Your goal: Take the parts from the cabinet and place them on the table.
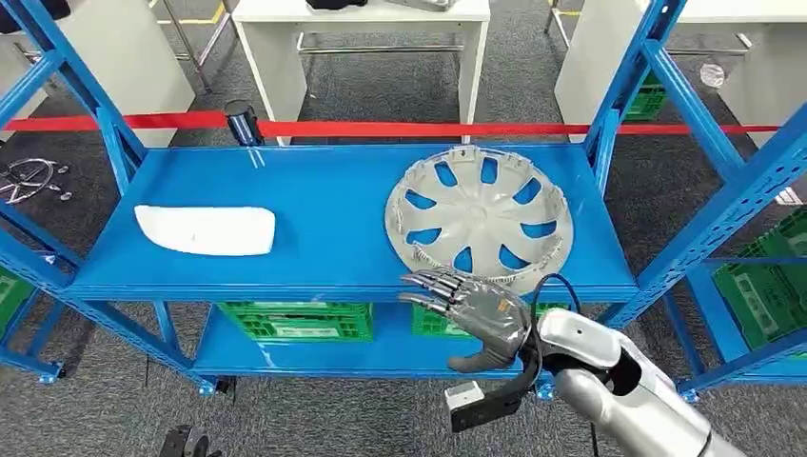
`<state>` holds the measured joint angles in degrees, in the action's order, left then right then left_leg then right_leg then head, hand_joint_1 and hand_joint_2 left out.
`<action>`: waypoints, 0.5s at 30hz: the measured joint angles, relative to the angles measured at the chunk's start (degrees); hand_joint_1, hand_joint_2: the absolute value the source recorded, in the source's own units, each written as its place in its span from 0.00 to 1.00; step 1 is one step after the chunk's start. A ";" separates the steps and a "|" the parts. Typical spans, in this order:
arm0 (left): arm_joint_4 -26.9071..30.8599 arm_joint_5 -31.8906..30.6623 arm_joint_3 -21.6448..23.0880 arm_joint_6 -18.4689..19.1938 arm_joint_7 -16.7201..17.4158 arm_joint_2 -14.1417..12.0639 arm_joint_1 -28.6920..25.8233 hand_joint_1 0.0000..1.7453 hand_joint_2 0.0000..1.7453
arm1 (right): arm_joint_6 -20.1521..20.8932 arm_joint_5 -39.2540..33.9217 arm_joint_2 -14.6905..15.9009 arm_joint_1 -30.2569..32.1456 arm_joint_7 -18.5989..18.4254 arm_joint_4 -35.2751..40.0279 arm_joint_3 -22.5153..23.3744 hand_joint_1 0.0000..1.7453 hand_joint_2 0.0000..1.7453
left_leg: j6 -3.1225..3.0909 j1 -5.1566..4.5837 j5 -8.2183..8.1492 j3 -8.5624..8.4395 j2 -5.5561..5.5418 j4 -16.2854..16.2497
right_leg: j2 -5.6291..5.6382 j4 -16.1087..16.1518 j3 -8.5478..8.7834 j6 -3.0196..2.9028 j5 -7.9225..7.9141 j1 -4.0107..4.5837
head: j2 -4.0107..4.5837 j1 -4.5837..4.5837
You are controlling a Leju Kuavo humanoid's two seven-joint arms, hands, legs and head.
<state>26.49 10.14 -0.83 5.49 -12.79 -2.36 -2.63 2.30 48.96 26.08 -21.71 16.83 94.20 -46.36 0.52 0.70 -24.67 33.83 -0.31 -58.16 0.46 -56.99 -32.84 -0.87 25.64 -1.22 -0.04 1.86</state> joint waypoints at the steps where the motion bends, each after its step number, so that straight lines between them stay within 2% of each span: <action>1: 0.00 -0.20 -0.17 0.11 -0.07 0.00 0.17 0.00 0.00 | 0.13 -0.28 0.00 -0.60 -0.02 -0.55 -0.24 0.00 1.00 | -0.12 -0.36 -0.91 -0.56 0.01 1.18 | 0.01 -0.08 -0.22 0.19 0.07 0.54 | 0.00 0.00; 3: -0.02 -0.85 -0.63 0.46 -0.22 0.02 0.19 0.00 0.00 | 0.28 -0.68 0.02 -1.46 -0.20 -1.86 -0.83 0.00 1.00 | -0.57 -0.56 -0.73 -0.50 -0.07 1.00 | 0.00 -0.04 -0.43 0.74 -0.07 0.39 | 0.00 -0.04; 5: -0.15 -1.40 -0.92 0.98 -0.33 0.02 0.23 0.00 0.00 | 0.29 -0.94 -0.02 -2.10 -0.63 -2.79 -1.33 0.00 1.00 | -1.44 -0.63 -0.31 -0.58 -0.08 1.46 | -0.01 0.25 -0.31 1.58 -0.23 0.38 | 0.00 -0.02; 6: -0.20 -1.71 -1.07 1.14 -0.44 0.04 0.26 0.00 0.00 | 0.28 -0.96 -0.02 -2.44 -0.96 -3.21 -1.42 0.00 1.00 | -1.91 -0.26 0.12 -0.96 -0.04 2.11 | -0.13 -0.69 -1.04 1.57 0.34 0.19 | 0.00 -0.11; 7: -0.24 -1.75 -1.24 1.31 -0.57 0.04 0.36 0.00 0.00 | 0.22 -0.98 -0.02 -3.19 -1.29 -3.91 -1.48 0.00 1.00 | -2.35 -0.29 0.26 -0.96 -0.02 2.25 | -0.13 -3.35 -2.39 1.23 1.91 0.28 | 0.00 -0.24; 9: -0.35 -1.84 -1.60 1.57 -0.57 0.07 0.42 0.00 0.00 | -0.02 -0.96 -0.07 -3.94 -1.97 -5.33 -1.59 0.00 1.00 | -2.49 -0.43 0.26 -0.81 -0.01 2.25 | -0.13 -12.81 -6.90 0.65 5.66 0.28 | 0.00 -0.24; 10: -0.46 -1.88 -1.79 1.66 -0.57 0.07 0.41 0.00 0.00 | -0.13 -0.94 -0.11 -4.09 -2.12 -6.16 -1.59 0.00 1.00 | -2.52 -0.51 0.25 -0.76 -0.03 2.22 | -0.13 -17.06 -8.92 0.66 6.96 0.26 | 0.00 -0.24; 11: -0.55 -1.97 -1.99 1.70 -0.57 0.11 0.37 0.00 0.00 | -0.24 -0.94 -0.18 -4.20 -2.27 -6.82 -1.59 0.00 1.00 | -2.52 -0.54 0.26 -0.76 -0.06 2.21 | -0.14 -19.10 -9.95 0.98 7.20 0.23 | 0.00 -0.24; 12: -0.63 -2.14 -2.14 1.73 -0.57 0.15 0.37 0.00 0.00 | -0.26 -0.92 -0.33 -4.45 -2.40 -7.54 -1.59 0.00 1.00 | -2.51 -0.53 0.25 -0.78 -0.11 2.18 | -0.14 -17.78 -9.39 1.45 6.39 0.19 | 0.00 -0.24; 13: -0.70 -2.34 -2.23 1.81 -0.59 0.20 0.38 0.00 0.00 | -0.26 -0.85 -0.48 -4.93 -2.43 -8.11 -1.57 0.00 1.00 | -2.48 -0.53 0.23 -0.79 -0.15 2.07 | -0.15 -13.81 -7.44 2.04 4.61 0.16 | 0.00 -0.24; 14: -0.74 -2.45 -2.38 1.97 -0.66 0.24 0.38 0.00 0.00 | -0.28 -0.83 -0.72 -5.59 -2.58 -8.70 -1.44 0.00 1.00 | -2.33 -0.51 0.13 -0.79 -0.16 1.88 | -0.21 -8.03 -4.57 2.56 2.40 0.09 | 0.00 -0.24; 15: -0.83 -2.56 -2.45 2.16 -0.74 0.31 0.40 0.00 0.00 | -0.31 -0.79 -0.92 -6.27 -2.80 -9.35 -1.31 0.00 1.00 | -2.08 -0.54 -0.03 -0.75 -0.16 1.60 | -0.30 -2.77 -1.87 2.82 0.69 -0.01 | 0.00 -0.26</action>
<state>25.66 7.59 -3.28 7.65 -13.53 -2.05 -2.22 1.99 48.17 25.16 -27.98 14.03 84.85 -47.67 -1.56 0.16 -24.70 33.08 -0.47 -56.56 0.16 -59.76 -34.72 1.95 26.34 -1.23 -0.04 1.60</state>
